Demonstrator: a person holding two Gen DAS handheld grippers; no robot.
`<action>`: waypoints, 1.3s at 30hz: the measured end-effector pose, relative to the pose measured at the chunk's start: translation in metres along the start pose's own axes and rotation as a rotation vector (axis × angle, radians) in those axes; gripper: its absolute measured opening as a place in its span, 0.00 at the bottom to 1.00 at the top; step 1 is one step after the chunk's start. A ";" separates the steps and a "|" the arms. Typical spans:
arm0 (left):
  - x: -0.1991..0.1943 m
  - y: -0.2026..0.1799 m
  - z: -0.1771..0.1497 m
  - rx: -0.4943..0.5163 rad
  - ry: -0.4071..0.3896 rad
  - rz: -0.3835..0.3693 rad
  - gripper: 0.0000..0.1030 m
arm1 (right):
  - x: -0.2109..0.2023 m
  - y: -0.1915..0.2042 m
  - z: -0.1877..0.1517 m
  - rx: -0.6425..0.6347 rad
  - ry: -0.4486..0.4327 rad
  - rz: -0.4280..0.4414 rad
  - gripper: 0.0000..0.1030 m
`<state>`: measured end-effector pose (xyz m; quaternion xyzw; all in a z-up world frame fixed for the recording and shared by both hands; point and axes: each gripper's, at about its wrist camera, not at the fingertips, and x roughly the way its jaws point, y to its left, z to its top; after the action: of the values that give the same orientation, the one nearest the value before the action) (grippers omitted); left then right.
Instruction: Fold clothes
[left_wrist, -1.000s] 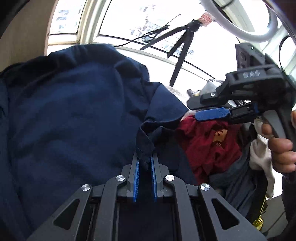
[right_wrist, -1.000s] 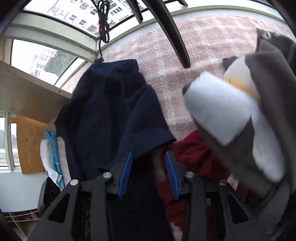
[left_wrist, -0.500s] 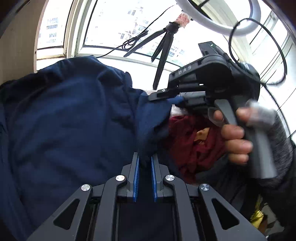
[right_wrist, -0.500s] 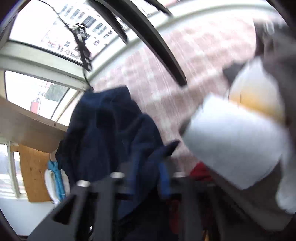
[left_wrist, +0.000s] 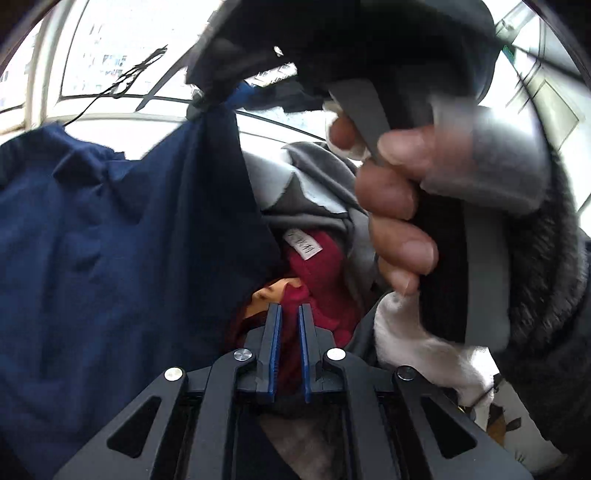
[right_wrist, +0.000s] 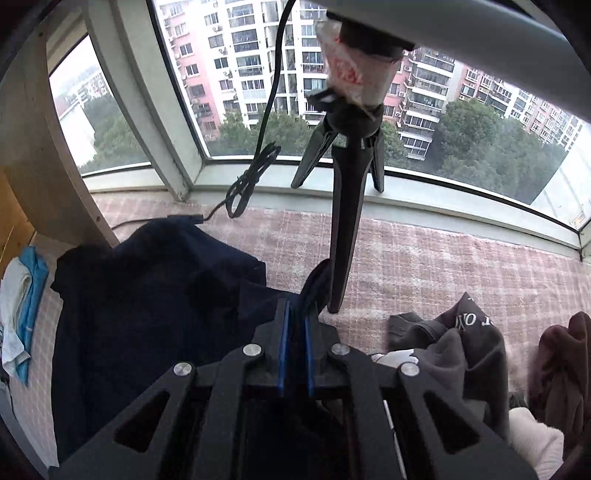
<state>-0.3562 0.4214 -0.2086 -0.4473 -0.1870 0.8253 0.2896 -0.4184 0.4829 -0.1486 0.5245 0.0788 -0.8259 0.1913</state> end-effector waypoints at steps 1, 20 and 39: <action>-0.005 0.004 -0.002 0.000 0.003 0.009 0.07 | 0.007 0.000 0.002 -0.007 0.041 0.016 0.09; 0.030 -0.013 0.039 0.282 0.114 0.192 0.19 | -0.046 -0.051 -0.027 0.102 0.087 0.063 0.29; -0.088 0.073 0.012 -0.275 -0.232 0.208 0.06 | -0.039 -0.054 -0.032 0.142 0.080 0.120 0.29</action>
<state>-0.3513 0.3083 -0.1885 -0.4015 -0.2827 0.8634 0.1157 -0.3980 0.5520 -0.1313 0.5732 -0.0039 -0.7948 0.1992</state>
